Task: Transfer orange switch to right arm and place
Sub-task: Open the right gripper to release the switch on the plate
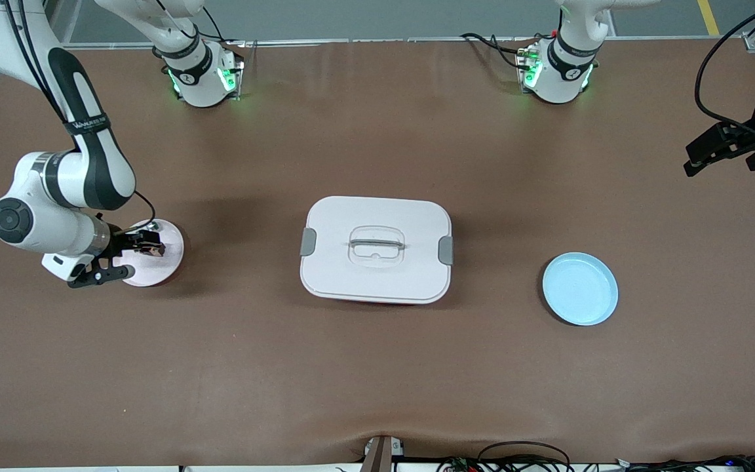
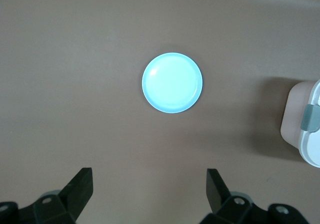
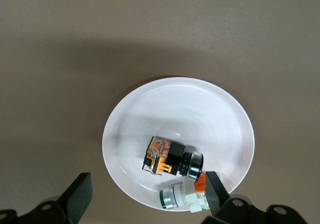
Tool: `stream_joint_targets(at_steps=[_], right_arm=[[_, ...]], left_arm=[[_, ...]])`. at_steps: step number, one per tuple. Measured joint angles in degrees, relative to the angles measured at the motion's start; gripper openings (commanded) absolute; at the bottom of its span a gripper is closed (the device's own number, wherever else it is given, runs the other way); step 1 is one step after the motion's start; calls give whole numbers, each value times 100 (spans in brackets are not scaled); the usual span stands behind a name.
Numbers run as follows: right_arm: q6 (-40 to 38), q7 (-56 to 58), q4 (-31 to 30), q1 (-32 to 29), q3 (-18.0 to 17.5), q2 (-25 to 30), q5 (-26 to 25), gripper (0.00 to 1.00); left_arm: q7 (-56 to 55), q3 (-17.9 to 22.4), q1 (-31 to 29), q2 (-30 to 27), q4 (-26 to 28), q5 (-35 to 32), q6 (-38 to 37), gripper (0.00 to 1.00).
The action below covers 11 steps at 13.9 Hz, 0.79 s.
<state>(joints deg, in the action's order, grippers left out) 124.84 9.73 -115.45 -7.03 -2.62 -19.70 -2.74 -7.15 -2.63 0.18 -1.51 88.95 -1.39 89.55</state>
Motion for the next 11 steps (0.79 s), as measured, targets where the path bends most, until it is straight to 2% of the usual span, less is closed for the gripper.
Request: stream_joint_targets(at_steps=[6,11], right_arm=[[-219,-257,13,69,-6,0,-25,100],[-308,-512,14,104,-5,0,-368,100]], left_arm=[[0,-12,3,-28,43,0,-1,100],[0,-15,3,-145,142,0,-81,100]])
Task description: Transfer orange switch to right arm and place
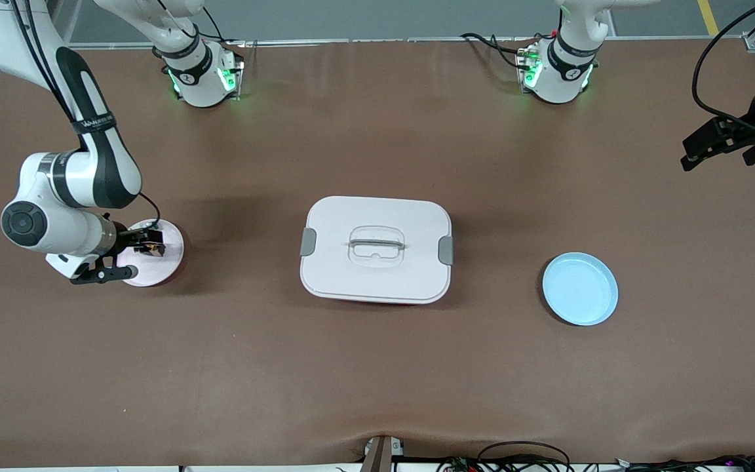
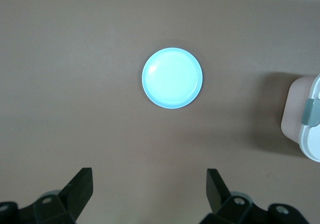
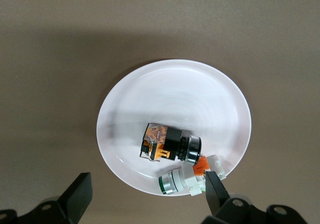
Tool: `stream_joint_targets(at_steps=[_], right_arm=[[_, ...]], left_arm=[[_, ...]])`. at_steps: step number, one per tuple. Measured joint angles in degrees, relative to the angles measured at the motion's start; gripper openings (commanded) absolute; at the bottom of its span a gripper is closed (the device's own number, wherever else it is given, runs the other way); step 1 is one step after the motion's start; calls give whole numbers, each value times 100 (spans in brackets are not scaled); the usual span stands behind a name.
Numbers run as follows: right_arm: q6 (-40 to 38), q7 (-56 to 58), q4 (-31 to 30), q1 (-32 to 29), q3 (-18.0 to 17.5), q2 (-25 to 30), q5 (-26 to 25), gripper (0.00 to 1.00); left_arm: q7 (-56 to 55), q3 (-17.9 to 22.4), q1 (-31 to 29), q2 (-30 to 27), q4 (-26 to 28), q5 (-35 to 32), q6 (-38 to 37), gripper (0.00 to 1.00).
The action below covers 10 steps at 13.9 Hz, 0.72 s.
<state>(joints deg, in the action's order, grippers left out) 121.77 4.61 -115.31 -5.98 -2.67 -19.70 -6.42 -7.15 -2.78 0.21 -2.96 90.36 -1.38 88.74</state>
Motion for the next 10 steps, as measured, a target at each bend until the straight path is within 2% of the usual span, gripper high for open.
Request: stream_joint_targets(at_steps=[5,10], right_arm=[[-78,-442,197,1,-3,0,-19,100],[-1566,-481,1339,53,-27,63,282,100]], left_arm=[[0,0,0,-55,37,0,-26,100],[0,-4,23,-56,50,0,-27,100]])
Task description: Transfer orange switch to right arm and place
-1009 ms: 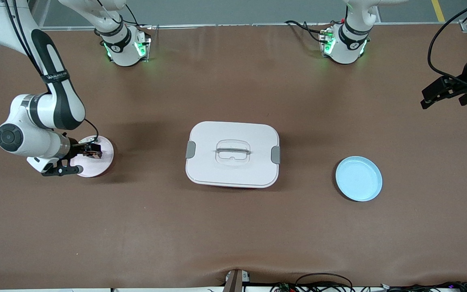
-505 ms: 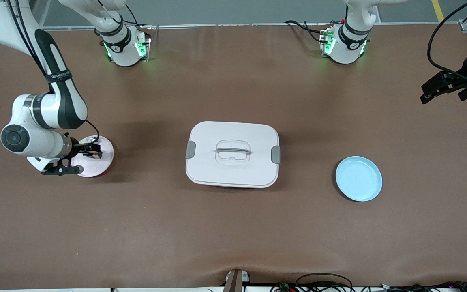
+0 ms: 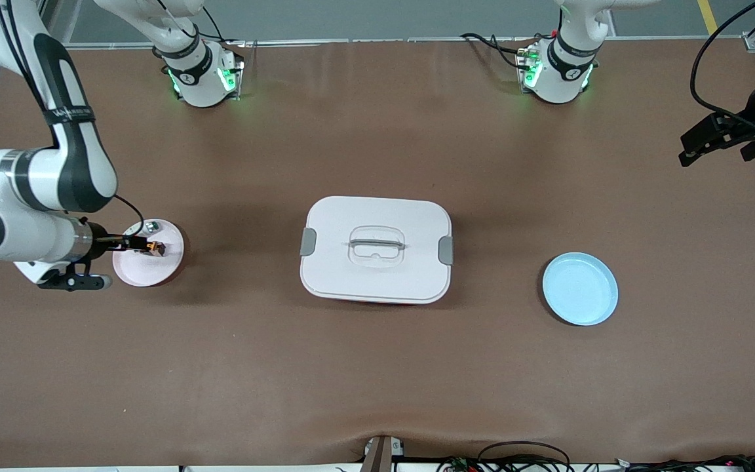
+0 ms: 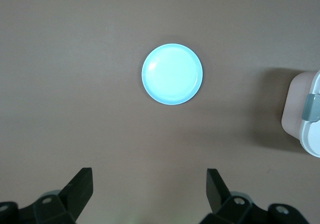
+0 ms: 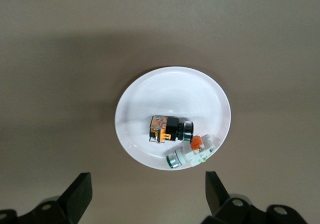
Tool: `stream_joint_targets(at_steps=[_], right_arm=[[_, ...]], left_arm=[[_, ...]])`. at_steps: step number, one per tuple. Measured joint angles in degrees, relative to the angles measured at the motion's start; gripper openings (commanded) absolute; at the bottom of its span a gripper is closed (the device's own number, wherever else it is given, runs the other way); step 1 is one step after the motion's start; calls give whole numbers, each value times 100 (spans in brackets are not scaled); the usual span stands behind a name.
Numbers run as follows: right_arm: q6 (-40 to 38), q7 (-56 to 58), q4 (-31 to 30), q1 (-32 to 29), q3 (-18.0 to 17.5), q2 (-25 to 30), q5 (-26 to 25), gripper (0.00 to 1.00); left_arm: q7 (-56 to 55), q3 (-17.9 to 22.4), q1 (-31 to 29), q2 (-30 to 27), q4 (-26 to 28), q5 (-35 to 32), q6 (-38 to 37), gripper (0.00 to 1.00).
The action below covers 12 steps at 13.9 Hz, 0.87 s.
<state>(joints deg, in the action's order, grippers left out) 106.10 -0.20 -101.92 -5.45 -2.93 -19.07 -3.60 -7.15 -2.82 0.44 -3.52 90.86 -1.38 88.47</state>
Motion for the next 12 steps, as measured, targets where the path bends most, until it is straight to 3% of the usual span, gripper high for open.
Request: stream_joint_targets(at_steps=[3,6,12], right_arm=[[-328,-37,308,81,-49,306,119,100],[-603,-47,352,143,-81,969,159,100],[-836,-55,-23,167,-91,2234,247,100]], left_arm=[[0,-17,24,0,2,59,0,100],[3,-98,27,-4,2,125,-33,100],[13,-241,29,-23,2,129,-286,100]])
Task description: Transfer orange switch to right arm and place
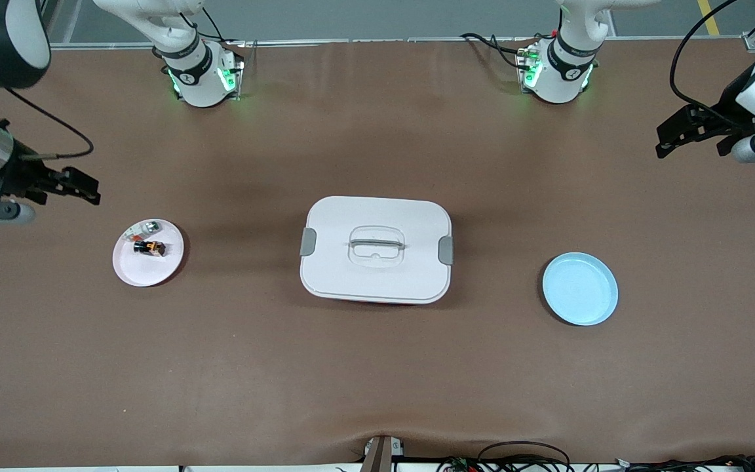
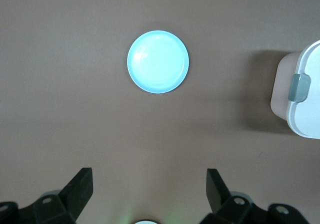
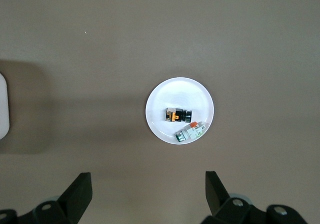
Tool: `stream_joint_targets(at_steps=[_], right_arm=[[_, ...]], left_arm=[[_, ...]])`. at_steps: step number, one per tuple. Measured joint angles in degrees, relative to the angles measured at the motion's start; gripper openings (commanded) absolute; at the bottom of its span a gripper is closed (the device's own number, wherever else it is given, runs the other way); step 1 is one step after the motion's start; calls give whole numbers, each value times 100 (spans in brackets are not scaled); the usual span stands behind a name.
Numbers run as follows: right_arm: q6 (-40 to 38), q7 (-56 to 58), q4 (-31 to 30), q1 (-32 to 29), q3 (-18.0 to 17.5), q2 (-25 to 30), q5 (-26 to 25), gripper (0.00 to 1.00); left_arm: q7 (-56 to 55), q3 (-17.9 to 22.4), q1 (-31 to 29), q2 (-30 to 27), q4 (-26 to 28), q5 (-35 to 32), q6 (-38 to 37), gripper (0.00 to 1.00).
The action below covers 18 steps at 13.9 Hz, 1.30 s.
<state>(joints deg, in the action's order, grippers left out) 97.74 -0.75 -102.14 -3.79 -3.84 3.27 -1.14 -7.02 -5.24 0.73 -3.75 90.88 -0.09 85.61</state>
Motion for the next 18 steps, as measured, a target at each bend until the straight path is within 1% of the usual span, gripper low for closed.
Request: stream_joint_targets(at_steps=[2,5,10,13,18], right_arm=[[3,0,-135,0,0,249,153,100],[85,0,-144,0,8,313,220,100],[177,0,300,0,32,312,225,100],[176,0,404,-1,77,306,225,100],[131,2,640,11,262,288,227,100]], left_arm=[[24,0,0,-12,0,0,-35,100],[196,2,-8,-66,1,0,-72,100],[252,3,-14,-100,19,0,-95,100],[252,3,-14,-100,25,0,-95,100],[252,3,-15,-101,27,0,-107,100]])
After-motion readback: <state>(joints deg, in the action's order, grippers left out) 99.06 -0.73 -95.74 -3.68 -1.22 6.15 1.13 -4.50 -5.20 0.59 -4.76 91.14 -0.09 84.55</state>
